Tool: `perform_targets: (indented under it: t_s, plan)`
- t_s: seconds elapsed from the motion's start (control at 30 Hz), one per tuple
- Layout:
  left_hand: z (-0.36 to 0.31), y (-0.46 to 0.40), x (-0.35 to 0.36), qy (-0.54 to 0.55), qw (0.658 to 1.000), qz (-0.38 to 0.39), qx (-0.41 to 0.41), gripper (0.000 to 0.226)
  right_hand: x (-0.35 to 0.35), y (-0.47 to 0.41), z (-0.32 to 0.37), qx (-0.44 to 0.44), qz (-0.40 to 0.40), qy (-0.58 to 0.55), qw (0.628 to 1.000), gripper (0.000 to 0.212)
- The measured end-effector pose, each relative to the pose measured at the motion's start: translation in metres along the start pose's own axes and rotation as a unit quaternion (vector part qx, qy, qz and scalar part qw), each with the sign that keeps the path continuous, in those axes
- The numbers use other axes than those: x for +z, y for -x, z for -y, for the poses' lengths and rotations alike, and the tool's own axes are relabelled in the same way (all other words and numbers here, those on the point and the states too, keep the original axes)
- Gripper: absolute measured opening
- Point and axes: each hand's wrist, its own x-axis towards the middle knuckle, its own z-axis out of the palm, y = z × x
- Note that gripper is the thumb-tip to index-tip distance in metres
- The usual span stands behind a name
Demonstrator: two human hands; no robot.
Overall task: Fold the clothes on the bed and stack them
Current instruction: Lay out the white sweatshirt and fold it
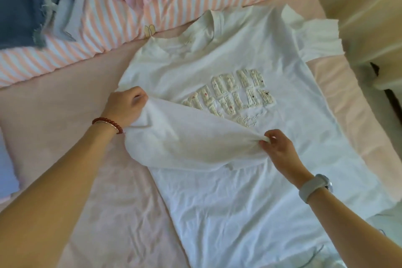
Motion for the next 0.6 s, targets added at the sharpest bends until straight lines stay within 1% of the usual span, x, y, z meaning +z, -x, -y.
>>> perform_targets:
  t_s: [0.03,0.07,0.1,0.13,0.2,0.23,0.27,0.33,0.37,0.4,0.47,0.5,0.6]
  plan:
    - [-0.004,0.003,-0.007,0.044,0.999,-0.019,0.0,0.022,-0.007,-0.003,0.003,0.008,-0.013,-0.034,0.999,0.021]
    - [-0.008,0.003,-0.015,0.059,0.998,-0.027,0.006,0.018,-0.015,-0.007,0.008,0.009,-0.016,-0.044,0.999,0.023]
    - [-0.011,0.002,-0.022,0.05,0.998,-0.023,0.014,0.014,-0.024,-0.012,0.013,0.008,-0.009,-0.016,1.0,0.022]
    - [-0.015,-0.002,-0.027,0.028,0.999,-0.017,0.027,0.012,-0.032,-0.018,0.017,0.004,0.004,0.045,0.999,0.021]
    - [-0.024,-0.015,-0.031,-0.01,0.998,-0.017,0.052,0.013,-0.049,-0.035,0.026,0.019,0.035,0.195,0.98,0.019]
    - [-0.032,-0.021,-0.03,-0.025,0.997,-0.031,0.064,0.015,-0.056,-0.043,0.029,0.045,0.04,0.245,0.968,0.02]
    - [-0.039,-0.026,-0.025,-0.052,0.993,-0.063,0.081,0.018,-0.063,-0.051,0.033,0.07,0.03,0.279,0.957,0.021]
    - [-0.051,-0.035,-0.007,-0.148,0.975,-0.136,0.097,0.02,-0.073,-0.065,0.037,0.089,-0.043,0.318,0.943,0.021]
    - [-0.056,-0.035,0.004,-0.19,0.967,-0.151,0.078,0.025,-0.077,-0.069,0.036,0.079,-0.087,0.338,0.934,0.022]
    - [-0.059,-0.033,0.015,-0.211,0.964,-0.152,0.054,0.033,-0.078,-0.071,0.033,0.064,-0.119,0.359,0.924,0.03]
    - [-0.06,-0.021,0.034,-0.214,0.965,-0.149,0.018,0.045,-0.075,-0.068,0.026,0.039,-0.153,0.388,0.908,0.045]
    - [-0.058,-0.01,0.042,-0.214,0.965,-0.151,0.012,0.047,-0.071,-0.064,0.022,0.025,-0.165,0.397,0.902,0.048]
    - [-0.048,0.02,0.064,-0.215,0.963,-0.154,0.047,0.044,-0.054,-0.044,0.005,-0.05,-0.185,0.396,0.898,0.048]
